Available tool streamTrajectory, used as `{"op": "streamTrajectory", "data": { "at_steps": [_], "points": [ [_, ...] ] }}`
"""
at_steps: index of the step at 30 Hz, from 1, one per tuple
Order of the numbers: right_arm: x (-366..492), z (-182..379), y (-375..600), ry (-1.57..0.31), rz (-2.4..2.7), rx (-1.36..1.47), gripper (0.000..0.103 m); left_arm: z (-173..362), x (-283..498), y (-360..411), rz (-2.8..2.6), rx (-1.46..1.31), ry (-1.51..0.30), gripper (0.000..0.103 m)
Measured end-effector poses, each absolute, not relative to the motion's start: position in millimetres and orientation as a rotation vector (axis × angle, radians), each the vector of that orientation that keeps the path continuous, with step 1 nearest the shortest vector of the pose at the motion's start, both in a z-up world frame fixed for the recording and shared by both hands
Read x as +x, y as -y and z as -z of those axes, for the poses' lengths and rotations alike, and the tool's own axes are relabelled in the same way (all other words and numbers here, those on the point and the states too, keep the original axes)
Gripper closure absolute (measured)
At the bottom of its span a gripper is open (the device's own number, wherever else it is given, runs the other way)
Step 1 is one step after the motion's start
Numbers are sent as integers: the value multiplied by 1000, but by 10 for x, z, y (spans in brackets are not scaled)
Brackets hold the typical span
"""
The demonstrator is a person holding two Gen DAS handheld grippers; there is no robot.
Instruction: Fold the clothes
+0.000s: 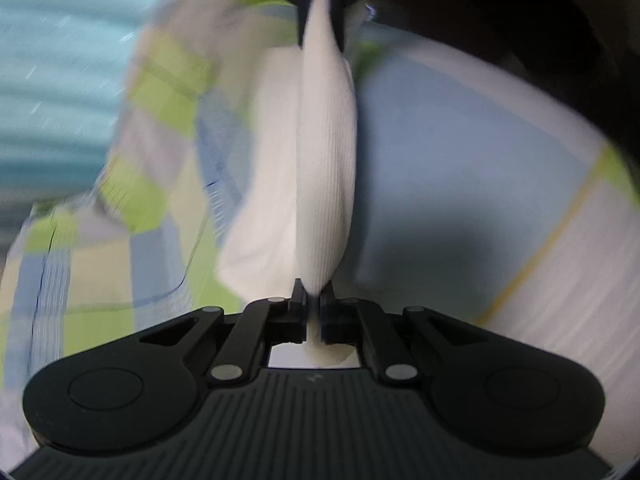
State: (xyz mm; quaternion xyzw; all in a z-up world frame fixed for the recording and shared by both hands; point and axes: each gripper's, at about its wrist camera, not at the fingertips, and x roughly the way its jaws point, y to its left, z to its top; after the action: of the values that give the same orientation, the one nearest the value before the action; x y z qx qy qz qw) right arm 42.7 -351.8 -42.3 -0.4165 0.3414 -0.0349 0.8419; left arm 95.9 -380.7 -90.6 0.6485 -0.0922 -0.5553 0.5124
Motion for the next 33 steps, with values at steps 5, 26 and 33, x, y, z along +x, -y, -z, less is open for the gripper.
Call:
{"op": "streamTrajectory", "data": {
  "at_steps": [5, 26, 33],
  "points": [
    [629, -4, 3799, -639, 95, -942, 97, 437, 1296, 4037, 1229, 1424, 156, 99],
    [-113, 928, 3543, -747, -195, -855, 97, 832, 266, 3261, 1217, 1255, -277, 100],
    [-165, 753, 3724, -784, -188, -760, 84, 677, 331, 3078, 1274, 1085, -436, 95]
  ]
}}
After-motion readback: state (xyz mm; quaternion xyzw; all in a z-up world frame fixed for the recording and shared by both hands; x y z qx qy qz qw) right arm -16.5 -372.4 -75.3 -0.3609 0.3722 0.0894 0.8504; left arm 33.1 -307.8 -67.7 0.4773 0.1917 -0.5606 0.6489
